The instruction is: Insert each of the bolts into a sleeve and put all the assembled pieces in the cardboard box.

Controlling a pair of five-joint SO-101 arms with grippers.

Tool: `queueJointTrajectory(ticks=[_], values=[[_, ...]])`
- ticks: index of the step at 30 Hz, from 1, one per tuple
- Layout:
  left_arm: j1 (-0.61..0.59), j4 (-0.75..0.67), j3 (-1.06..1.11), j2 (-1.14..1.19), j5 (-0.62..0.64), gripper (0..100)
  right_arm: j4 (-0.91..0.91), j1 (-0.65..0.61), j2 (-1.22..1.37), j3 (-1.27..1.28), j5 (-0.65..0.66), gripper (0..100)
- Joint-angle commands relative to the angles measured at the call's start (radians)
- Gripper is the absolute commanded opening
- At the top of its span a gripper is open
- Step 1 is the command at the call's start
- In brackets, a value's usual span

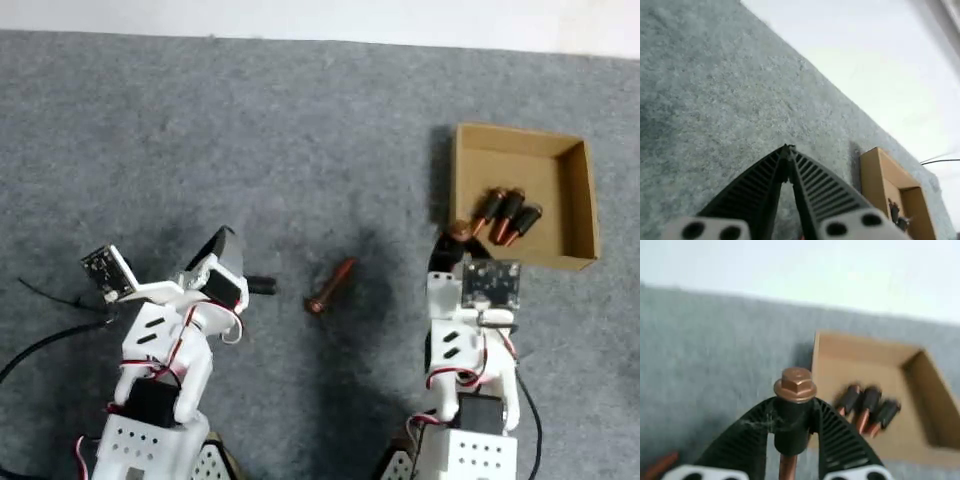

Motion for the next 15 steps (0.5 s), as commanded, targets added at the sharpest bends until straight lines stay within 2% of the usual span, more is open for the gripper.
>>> queueJointTrajectory(ticks=[1, 9, 15], values=[[-0.012, -0.071, 0.015, -0.021, -0.008, 1, -0.042, 0.013, 0.208, -0.177, -0.009, 0.5], [-0.013, -0.071, 0.016, -0.021, -0.009, 1, -0.036, 0.071, 1.073, -0.806, -0.012, 0.7], [-0.013, -0.071, 0.016, -0.015, -0.011, 1, 0.031, 0.13, 1.618, -1.21, -0.157, 0.9]])
